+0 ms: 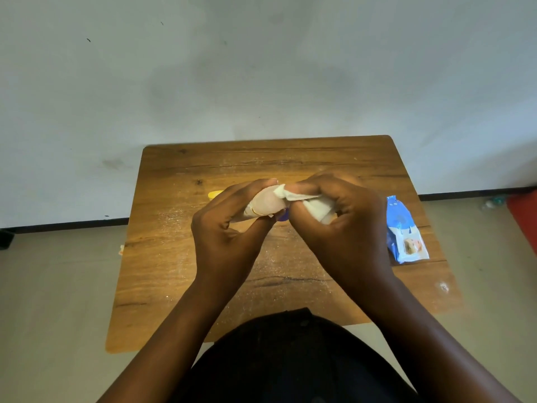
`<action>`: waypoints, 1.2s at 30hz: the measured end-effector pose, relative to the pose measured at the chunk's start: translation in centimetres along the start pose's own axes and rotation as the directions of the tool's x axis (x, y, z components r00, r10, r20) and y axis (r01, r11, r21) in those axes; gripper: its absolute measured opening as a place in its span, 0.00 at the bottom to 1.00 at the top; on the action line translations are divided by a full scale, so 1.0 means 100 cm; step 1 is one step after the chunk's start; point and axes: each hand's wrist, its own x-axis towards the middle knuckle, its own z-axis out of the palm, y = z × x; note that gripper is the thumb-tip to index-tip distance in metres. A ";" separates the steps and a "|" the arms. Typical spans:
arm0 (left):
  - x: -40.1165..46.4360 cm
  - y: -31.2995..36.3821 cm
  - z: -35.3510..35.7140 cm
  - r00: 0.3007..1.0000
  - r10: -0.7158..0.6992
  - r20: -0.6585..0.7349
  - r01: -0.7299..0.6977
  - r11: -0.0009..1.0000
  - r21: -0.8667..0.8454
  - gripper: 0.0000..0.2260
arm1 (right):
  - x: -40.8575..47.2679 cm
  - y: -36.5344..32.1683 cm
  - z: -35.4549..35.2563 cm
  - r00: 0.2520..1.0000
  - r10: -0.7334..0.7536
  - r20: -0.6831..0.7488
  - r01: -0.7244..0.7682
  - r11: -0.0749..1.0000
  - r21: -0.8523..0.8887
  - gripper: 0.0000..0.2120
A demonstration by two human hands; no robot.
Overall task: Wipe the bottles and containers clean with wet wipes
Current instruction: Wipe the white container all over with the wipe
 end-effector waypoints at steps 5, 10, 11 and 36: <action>-0.002 -0.001 0.002 1.000 -0.021 0.001 0.021 0.999 -0.027 0.16 | -0.012 -0.008 0.004 0.995 -0.048 0.092 0.043 0.998 0.055 0.08; 0.000 0.001 0.001 1.000 -0.003 0.022 0.004 0.999 -0.055 0.18 | 0.002 -0.003 0.001 0.997 -0.068 0.031 0.068 0.998 -0.010 0.09; 0.000 0.003 0.000 0.999 -0.039 0.022 0.040 0.996 -0.081 0.18 | 0.007 0.000 -0.003 0.999 -0.038 -0.014 0.037 0.999 -0.028 0.09; 0.005 0.021 -0.002 0.727 -0.547 0.415 0.686 0.589 -0.427 0.35 | -0.003 0.008 0.020 0.977 -0.210 0.023 0.211 0.967 -0.144 0.07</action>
